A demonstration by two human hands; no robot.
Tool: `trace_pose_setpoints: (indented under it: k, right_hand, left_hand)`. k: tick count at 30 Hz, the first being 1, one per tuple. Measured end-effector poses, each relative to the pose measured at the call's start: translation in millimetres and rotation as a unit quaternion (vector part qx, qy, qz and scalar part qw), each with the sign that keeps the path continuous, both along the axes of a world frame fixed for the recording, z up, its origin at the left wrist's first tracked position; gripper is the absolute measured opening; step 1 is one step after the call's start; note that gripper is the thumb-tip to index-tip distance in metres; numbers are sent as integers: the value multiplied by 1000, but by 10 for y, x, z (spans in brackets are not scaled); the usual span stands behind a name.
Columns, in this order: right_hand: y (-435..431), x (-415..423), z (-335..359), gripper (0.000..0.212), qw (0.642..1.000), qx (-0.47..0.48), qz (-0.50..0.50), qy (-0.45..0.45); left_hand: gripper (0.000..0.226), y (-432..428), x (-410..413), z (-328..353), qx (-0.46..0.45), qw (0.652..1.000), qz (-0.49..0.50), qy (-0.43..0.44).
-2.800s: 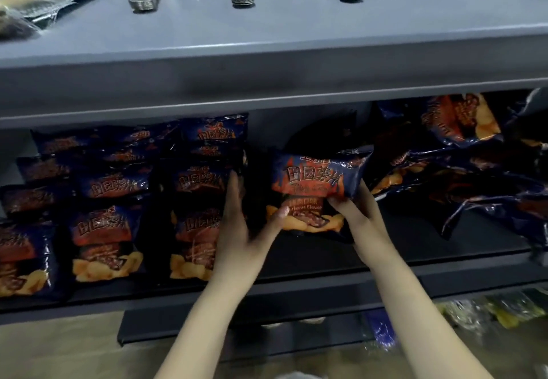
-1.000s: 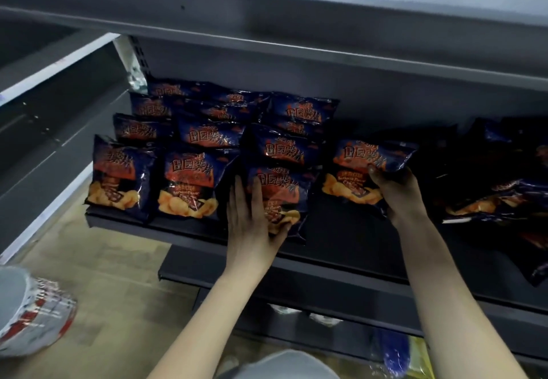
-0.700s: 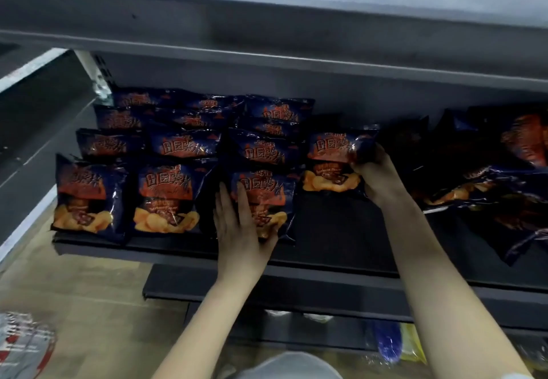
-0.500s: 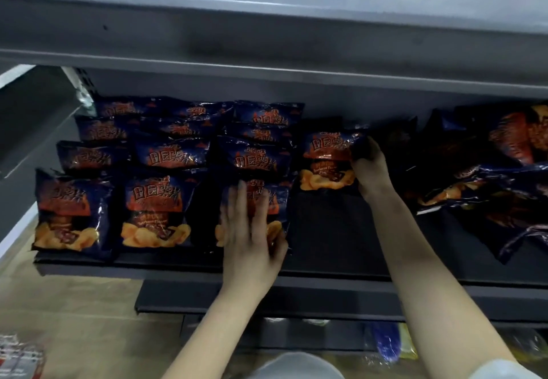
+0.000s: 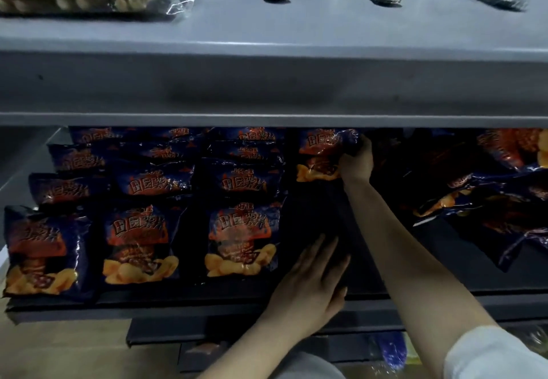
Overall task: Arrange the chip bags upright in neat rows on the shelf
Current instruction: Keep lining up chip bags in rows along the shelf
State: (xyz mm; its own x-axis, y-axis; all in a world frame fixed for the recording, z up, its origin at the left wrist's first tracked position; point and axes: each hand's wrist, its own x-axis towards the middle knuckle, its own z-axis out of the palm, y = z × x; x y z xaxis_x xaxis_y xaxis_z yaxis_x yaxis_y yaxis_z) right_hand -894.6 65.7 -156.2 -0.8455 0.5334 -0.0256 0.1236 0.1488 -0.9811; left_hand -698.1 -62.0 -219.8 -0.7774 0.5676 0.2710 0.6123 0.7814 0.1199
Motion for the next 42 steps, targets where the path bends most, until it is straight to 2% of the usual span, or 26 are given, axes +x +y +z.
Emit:
trace_pose_setpoints:
  k: [4, 8, 11, 15, 18, 24, 27, 29, 31, 33, 36, 39, 42]
  right_hand:
    - [-51, -19, -33, 61, 1000, 11, -19, -8]
    - [-85, -32, -26, 53, 999, 19, -48, -10]
    - [-122, -9, 40, 56, 998, 48, -29, -10]
    - [-188, 169, 145, 74, 994, 99, -3, 50]
    - [-175, 380, 255, 76, 987, 125, 6, 103]
    - [190, 908, 463, 60, 959, 202, -19, 199]
    - [580, 1176, 462, 53, 950, 235, -23, 203]
    - [857, 1352, 491, 55, 952, 238, -23, 191]
    - [1127, 1523, 540, 58, 939, 280, -29, 198]
    - [1381, 1685, 569, 55, 916, 343, -29, 206]
    - [1699, 1914, 564, 50, 903, 385, -27, 189]
    - [1931, 2110, 492, 48, 907, 386, -25, 164]
    - [2086, 2234, 391, 45, 925, 358, -21, 126]
  left_hand:
    - [55, 21, 7, 31, -21, 999, 24, -38]
    - [55, 15, 16, 67, -24, 998, 31, -53]
    - [54, 15, 13, 91, -23, 998, 33, -53]
    - [53, 18, 15, 86, -4, 998, 26, -60]
    - [53, 12, 22, 95, -3, 997, 26, -69]
    - [51, 46, -5, 99, 157, 974, 49, -157]
    - [48, 210, -45, 208, 202, 969, 58, -128]
    - [46, 401, -131, 312, 232, 965, 54, -105]
    - [48, 620, -305, 426, 265, 958, 66, -85]
    - [52, 839, -537, 558, 311, 945, 80, -56]
    - [64, 1124, -907, 753, 357, 927, 93, -59]
    - [69, 1345, -1170, 834, 346, 933, 97, -24]
    - [57, 1469, -1291, 821, 354, 929, 108, -11]
